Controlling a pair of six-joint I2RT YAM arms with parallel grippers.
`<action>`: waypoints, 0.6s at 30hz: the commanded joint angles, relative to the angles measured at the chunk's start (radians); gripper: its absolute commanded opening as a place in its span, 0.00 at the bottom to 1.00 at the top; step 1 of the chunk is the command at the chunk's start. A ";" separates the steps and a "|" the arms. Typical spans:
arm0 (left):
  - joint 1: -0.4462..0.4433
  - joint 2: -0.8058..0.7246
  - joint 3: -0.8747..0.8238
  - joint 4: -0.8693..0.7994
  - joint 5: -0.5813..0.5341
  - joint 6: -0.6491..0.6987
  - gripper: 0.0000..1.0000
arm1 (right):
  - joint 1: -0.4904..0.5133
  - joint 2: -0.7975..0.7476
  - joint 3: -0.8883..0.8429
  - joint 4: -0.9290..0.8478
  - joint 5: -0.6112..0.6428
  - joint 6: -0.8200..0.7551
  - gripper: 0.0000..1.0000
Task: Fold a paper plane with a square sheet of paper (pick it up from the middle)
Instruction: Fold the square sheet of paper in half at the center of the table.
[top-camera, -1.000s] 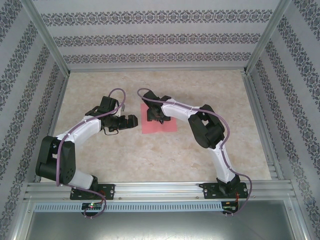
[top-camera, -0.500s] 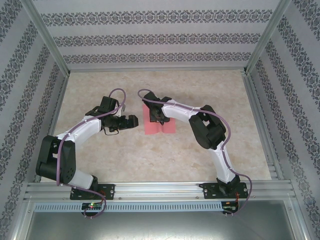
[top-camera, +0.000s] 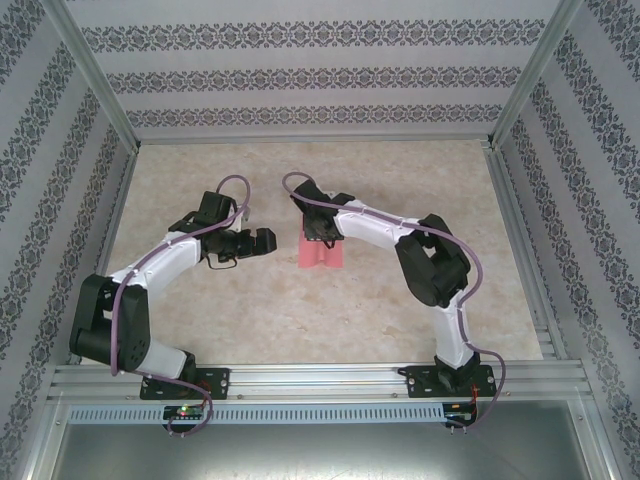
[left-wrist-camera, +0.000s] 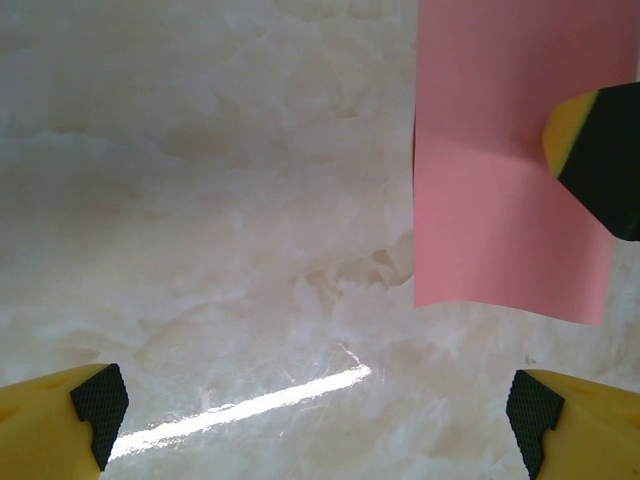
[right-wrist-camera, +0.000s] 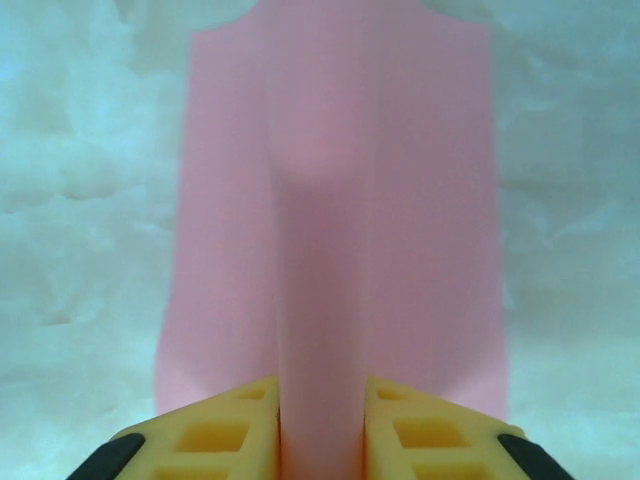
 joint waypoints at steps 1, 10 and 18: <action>0.014 -0.044 0.041 -0.037 0.013 -0.013 1.00 | 0.002 -0.050 -0.016 0.038 -0.031 0.009 0.23; 0.030 -0.138 0.112 -0.102 0.050 -0.045 1.00 | -0.004 -0.214 -0.085 0.188 -0.223 0.047 0.24; 0.054 -0.128 0.110 0.006 0.209 -0.143 0.98 | -0.068 -0.338 -0.420 0.577 -0.476 0.256 0.24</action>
